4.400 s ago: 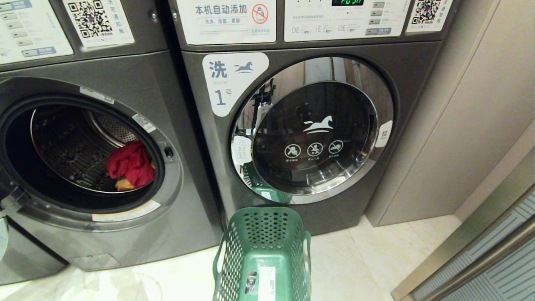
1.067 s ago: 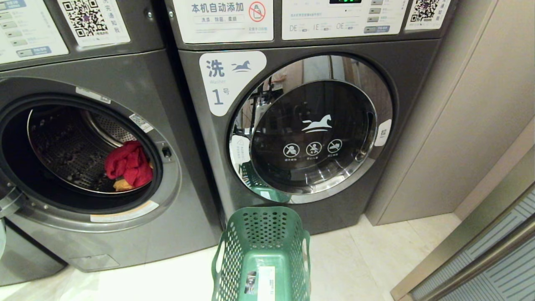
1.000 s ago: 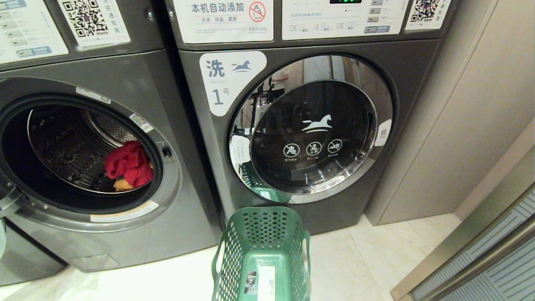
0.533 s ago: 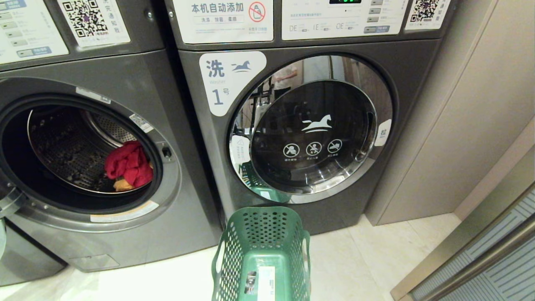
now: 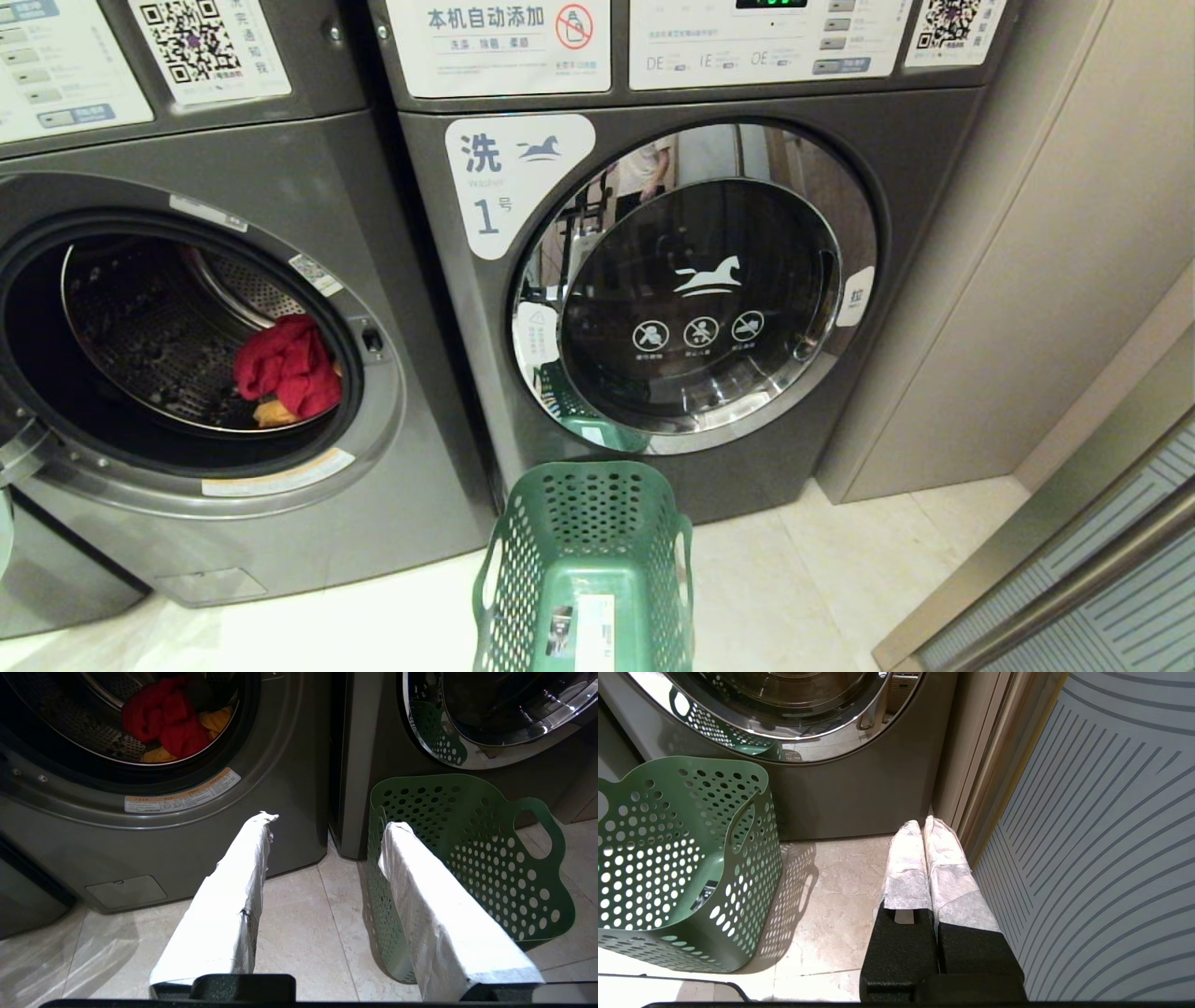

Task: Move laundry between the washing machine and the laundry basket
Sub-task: Pick a cloth and place it into the basket

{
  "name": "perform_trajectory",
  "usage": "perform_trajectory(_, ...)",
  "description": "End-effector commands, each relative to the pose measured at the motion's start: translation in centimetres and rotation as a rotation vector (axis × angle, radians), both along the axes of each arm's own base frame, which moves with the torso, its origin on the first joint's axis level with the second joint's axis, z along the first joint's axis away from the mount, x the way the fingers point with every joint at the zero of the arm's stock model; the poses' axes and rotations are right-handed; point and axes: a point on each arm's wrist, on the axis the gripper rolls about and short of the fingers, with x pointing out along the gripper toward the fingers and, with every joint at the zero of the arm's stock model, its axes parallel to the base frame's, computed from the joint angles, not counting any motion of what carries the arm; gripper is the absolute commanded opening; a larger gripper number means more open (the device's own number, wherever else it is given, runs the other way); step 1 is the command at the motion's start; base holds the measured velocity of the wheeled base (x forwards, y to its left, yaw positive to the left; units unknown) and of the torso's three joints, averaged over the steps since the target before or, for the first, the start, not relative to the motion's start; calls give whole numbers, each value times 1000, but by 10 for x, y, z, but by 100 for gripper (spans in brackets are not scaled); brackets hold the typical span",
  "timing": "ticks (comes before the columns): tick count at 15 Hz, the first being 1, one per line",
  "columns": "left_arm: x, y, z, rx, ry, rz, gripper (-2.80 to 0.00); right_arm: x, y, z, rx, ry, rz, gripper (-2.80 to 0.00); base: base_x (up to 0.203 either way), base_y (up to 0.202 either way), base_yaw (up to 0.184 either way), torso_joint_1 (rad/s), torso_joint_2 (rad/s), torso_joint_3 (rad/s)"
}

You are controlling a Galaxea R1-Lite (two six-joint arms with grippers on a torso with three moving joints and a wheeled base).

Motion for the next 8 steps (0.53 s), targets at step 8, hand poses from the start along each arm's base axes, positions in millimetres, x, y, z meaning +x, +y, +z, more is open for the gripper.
perform_trajectory(8,1,0,-2,0,6,1,-280,0,0,0,-1,1,1,-280,0,0,0,0,0,0)
